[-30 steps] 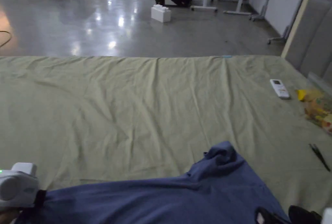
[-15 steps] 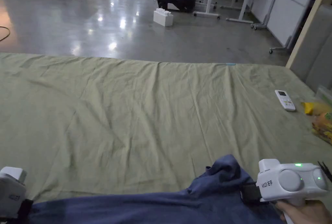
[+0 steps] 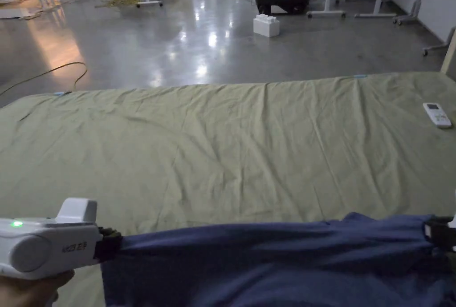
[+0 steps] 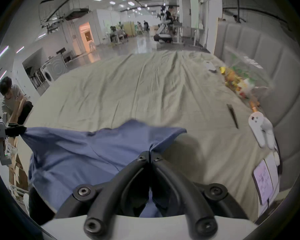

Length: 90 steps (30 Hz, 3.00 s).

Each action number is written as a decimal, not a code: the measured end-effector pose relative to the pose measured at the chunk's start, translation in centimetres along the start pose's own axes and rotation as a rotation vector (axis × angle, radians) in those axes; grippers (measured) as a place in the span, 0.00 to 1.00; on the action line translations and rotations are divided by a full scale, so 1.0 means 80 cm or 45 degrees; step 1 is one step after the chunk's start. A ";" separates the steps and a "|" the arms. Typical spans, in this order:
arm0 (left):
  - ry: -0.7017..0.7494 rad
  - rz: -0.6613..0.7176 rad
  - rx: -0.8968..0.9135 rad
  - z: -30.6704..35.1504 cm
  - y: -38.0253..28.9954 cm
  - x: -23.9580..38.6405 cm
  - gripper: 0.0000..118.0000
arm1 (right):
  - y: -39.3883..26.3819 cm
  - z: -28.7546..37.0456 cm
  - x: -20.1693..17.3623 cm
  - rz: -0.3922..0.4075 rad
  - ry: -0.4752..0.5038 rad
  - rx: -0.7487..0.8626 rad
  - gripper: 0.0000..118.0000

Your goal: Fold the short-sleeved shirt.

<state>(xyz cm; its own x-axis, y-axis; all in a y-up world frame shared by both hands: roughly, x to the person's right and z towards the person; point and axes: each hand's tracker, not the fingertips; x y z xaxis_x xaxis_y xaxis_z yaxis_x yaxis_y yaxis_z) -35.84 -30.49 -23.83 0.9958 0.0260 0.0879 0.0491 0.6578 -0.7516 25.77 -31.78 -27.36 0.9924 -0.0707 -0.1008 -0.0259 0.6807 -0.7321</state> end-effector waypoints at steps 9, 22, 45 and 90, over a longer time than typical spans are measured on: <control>-0.105 0.185 -0.037 0.062 -0.164 -0.022 0.06 | -0.174 0.092 0.026 -0.202 0.000 0.029 0.01; 0.109 0.240 -0.035 0.045 -0.227 -0.042 0.71 | -0.243 0.074 0.021 -0.092 -0.133 -0.068 0.67; 0.190 -0.147 1.099 0.374 -0.152 0.182 0.64 | -0.149 0.350 -0.195 0.134 0.186 1.030 0.55; 0.033 0.311 0.465 0.170 -0.206 0.001 0.85 | -0.174 0.289 -0.182 0.010 0.117 0.730 0.00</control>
<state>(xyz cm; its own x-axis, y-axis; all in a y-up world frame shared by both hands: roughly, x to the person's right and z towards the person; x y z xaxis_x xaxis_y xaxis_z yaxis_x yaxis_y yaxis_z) -37.64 -31.09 -2.55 0.9766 0.1982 -0.0839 -0.2142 0.8578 -0.4672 14.51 -23.34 -0.13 0.9772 -0.1100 -0.1815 0.0618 0.9657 -0.2521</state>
